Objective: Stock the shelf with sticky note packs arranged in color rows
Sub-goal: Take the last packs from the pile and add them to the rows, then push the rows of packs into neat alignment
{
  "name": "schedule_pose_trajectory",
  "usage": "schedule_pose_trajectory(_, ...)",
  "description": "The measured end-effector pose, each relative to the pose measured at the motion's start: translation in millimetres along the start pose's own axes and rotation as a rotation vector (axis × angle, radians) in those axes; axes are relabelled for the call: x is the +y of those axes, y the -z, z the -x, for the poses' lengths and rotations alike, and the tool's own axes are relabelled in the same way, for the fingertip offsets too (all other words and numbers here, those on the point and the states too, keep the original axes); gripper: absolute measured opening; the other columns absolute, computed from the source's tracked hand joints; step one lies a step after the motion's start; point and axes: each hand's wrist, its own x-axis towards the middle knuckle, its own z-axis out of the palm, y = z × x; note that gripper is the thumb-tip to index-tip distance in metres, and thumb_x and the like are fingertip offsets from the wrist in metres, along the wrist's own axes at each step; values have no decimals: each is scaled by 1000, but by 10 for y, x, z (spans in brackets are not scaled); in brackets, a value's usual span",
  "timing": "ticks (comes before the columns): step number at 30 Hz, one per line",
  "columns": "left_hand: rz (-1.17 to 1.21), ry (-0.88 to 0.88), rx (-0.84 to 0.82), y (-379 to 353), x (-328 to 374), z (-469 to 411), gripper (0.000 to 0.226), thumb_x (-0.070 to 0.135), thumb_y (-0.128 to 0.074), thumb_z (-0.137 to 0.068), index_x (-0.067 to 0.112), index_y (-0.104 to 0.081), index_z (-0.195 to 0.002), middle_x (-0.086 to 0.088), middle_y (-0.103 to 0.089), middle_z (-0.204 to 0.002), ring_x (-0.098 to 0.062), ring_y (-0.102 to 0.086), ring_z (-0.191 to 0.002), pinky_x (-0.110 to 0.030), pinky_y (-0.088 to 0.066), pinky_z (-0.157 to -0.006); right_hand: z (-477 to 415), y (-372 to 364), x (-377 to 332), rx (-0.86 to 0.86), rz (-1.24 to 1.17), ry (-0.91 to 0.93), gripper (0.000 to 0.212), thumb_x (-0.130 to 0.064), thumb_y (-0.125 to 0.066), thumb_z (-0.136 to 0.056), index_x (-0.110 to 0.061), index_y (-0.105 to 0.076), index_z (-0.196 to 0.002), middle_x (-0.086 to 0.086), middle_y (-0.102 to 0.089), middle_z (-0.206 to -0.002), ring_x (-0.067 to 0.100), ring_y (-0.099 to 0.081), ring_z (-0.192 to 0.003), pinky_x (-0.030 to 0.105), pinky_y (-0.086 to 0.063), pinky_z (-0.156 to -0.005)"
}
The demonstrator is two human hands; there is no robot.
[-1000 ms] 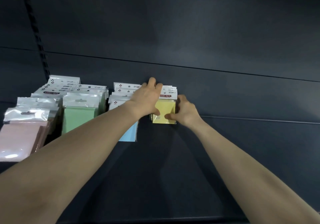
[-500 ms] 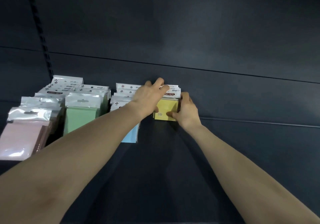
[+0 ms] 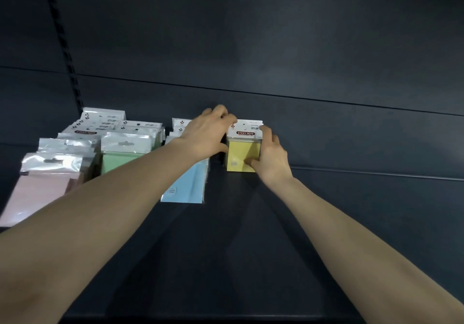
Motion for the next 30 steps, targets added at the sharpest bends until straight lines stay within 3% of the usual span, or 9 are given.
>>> schedule_pose_trajectory(4, 20, 1, 63, 37, -58, 97, 57, 32, -71, -83, 18, -49, -133, -5, -45, -126, -27, -48, -112, -40, -45, -95, -4, -27, -19, -3, 80, 7, 78, -18, -79, -77, -14, -33, -139, 12, -43, -127, 35, -57, -102, 37, -47, -83)
schedule_pose_trajectory(9, 55, 11, 126, 200, -269, 368, 51, 32, -66, -87, 19, -50, -133, -3, -46, -127, -25, -47, -113, -41, -45, -95, 36, 2, -35, 72, 264, 52, 77, -27, -78, -77, -16, -37, -140, 10, -37, -130, 31, -42, -112, 40, -48, -86)
schedule_pose_trajectory(12, 51, -36, 104, 342, -468, 581, 58, 40, -65, -86, 19, -47, -137, -3, -44, -130, -27, -46, -116, -37, -41, -99, 93, 27, -119, 171, 283, 96, 69, -26, -76, -79, -13, -43, -139, 12, -43, -130, 33, -42, -111, 43, -46, -92)
schedule_pose_trajectory(14, 14, -39, 13, 436, -564, 747, 77, 53, -65, -81, 17, -38, -143, -3, -38, -140, -26, -39, -127, -35, -35, -106, 129, 64, -246, 235, 192, 177, 61, -24, -71, -84, -13, -45, -138, 11, -47, -131, 33, -45, -112, 45, -46, -93)
schedule_pose_trajectory(18, -227, -60, -263, 417, -561, 1052, 119, 79, -57, -68, 8, -12, -152, -11, -9, -159, -27, -4, -147, -40, -5, -120, 181, 141, -594, 1, 85, 223, 79, -49, -66, -85, -22, -30, -149, 4, -36, -149, 25, -31, -137, 38, -30, -112)
schedule_pose_trajectory(20, -279, -57, -335, 313, -497, 1124, 122, 79, -55, -69, 8, -2, -153, -10, 1, -161, -27, 7, -148, -40, 5, -120, 208, 120, -671, -156, 301, 182, 95, -58, -69, -77, -27, -20, -153, 2, -23, -157, 25, -19, -144, 43, -23, -114)
schedule_pose_trajectory(22, -278, -54, -339, 230, -446, 1126, 118, 75, -56, -74, 8, 1, -153, -9, 3, -161, -26, 9, -148, -39, 7, -119, 223, 90, -627, -271, 418, 78, 99, -50, -75, -74, -30, -18, -152, 4, -17, -158, 30, -15, -145, 49, -25, -112)
schedule_pose_trajectory(26, -258, -49, -310, 193, -424, 1094, 115, 71, -57, -76, 8, 0, -153, -8, -2, -161, -26, 2, -148, -39, 4, -120, 188, 51, -422, -243, 427, 83, 82, -28, -73, -83, -27, -27, -150, 6, -32, -152, 31, -24, -139, 42, -34, -109)
schedule_pose_trajectory(30, -239, -39, -329, 213, -413, 1038, 109, 78, -44, -78, 9, -6, -153, -8, -6, -161, -26, 0, -148, -41, 1, -120, 107, 103, -316, -147, 280, 117, 59, -33, -62, -92, -28, -37, -146, 2, -38, -150, 29, -33, -135, 41, -36, -107)
